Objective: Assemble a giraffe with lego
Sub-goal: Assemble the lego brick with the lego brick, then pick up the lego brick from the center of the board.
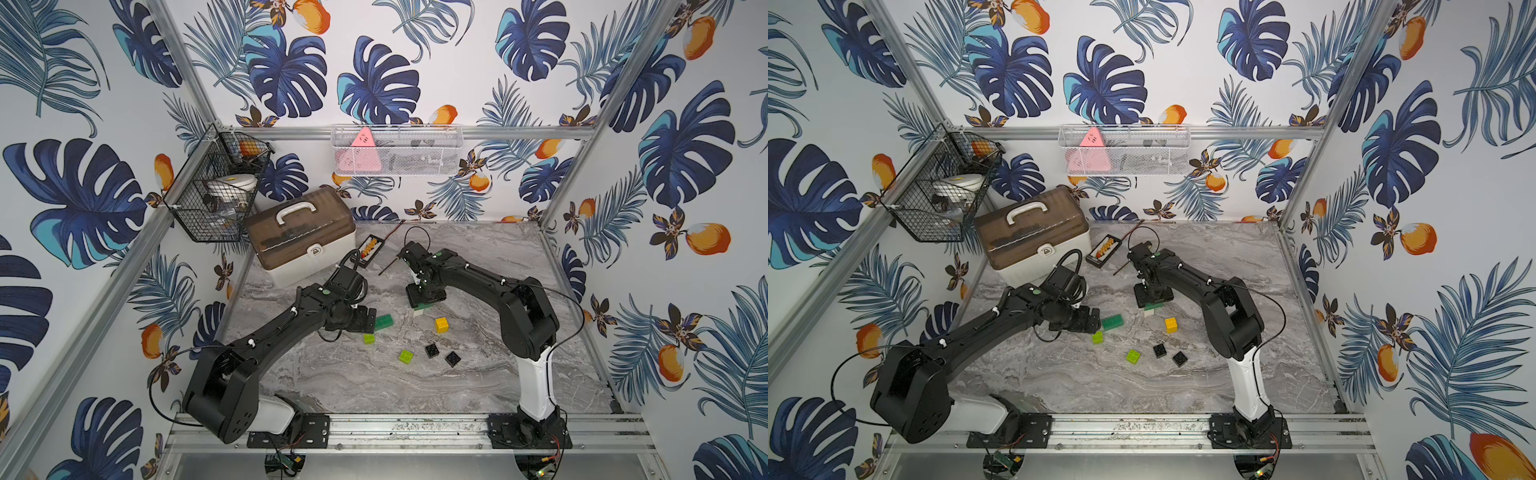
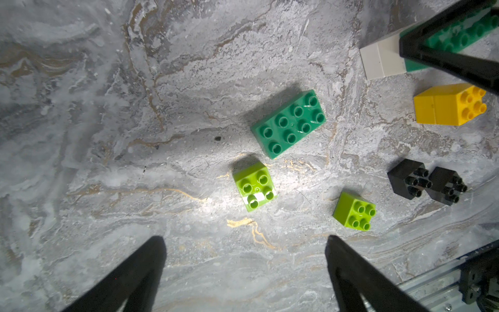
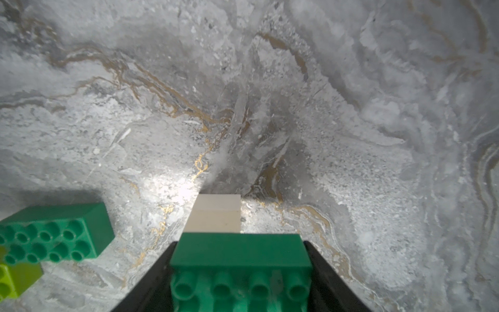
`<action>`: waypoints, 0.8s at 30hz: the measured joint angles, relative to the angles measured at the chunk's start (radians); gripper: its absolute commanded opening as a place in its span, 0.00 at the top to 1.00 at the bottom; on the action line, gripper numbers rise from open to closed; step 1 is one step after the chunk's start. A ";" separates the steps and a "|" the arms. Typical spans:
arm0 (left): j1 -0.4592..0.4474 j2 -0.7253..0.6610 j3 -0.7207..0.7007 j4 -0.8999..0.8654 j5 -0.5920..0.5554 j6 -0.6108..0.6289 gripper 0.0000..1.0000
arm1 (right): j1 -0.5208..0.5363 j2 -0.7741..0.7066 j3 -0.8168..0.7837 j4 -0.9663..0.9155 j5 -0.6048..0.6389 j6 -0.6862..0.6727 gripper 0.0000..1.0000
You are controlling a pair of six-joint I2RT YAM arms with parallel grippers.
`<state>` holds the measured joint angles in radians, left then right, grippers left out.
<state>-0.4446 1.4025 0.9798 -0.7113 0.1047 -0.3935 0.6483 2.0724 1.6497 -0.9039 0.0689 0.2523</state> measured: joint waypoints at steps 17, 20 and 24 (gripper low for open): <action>-0.042 0.006 0.011 -0.008 -0.023 -0.004 0.02 | 0.030 -0.314 -0.275 -0.053 -0.082 0.203 0.75; -0.053 0.008 0.016 -0.008 -0.026 -0.005 0.03 | 0.031 -0.320 -0.310 -0.041 -0.084 0.211 0.75; -0.066 0.008 0.017 -0.008 -0.030 -0.009 0.03 | 0.035 -0.311 -0.306 -0.014 -0.071 0.211 0.75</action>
<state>-0.5106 1.4109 0.9966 -0.7197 0.0746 -0.4026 0.6838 1.7611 1.3434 -0.9180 -0.0025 0.4629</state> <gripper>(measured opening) 0.975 0.666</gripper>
